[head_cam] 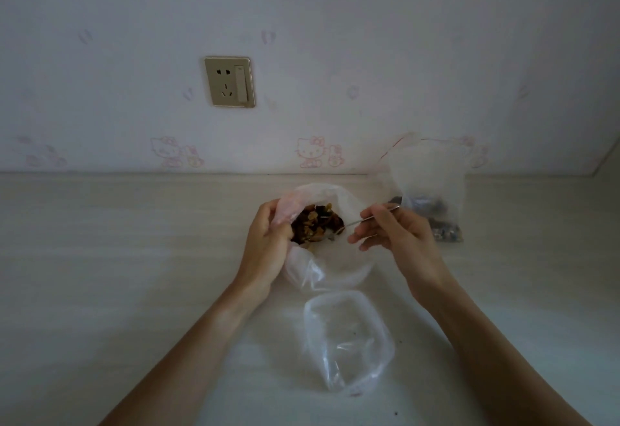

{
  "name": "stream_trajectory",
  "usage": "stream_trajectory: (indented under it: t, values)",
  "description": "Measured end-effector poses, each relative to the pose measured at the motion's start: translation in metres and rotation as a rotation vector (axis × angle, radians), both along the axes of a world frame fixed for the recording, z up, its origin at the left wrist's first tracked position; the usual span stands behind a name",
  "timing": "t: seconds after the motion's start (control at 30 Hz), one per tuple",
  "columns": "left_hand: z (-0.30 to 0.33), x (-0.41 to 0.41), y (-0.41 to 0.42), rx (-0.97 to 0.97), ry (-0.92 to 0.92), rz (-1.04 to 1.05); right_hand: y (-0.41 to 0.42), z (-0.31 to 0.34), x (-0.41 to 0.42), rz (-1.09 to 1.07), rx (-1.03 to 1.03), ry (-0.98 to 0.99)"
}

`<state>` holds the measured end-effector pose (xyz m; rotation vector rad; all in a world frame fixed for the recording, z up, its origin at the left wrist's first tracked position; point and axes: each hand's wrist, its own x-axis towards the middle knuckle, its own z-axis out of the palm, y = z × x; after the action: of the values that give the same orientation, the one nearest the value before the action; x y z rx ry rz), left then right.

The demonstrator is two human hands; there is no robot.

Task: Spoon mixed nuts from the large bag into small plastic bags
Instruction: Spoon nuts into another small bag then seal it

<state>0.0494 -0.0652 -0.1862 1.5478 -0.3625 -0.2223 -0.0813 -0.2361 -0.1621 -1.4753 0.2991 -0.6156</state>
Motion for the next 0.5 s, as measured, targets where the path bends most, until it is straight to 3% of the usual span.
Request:
stream_trajectory:
  t: [0.17,0.33,0.5]
  values:
    - [0.007,-0.003,-0.003,-0.129,0.142,0.016,0.012,-0.006,0.002,0.02,-0.089,0.079]
    - [0.012,-0.004,0.001,-0.193,0.212,-0.003,0.016,-0.007,0.002,-0.044,-0.039,0.086]
    - [0.013,-0.001,0.008,0.115,-0.015,-0.019,0.012,-0.006,-0.001,-0.13,0.065,0.069]
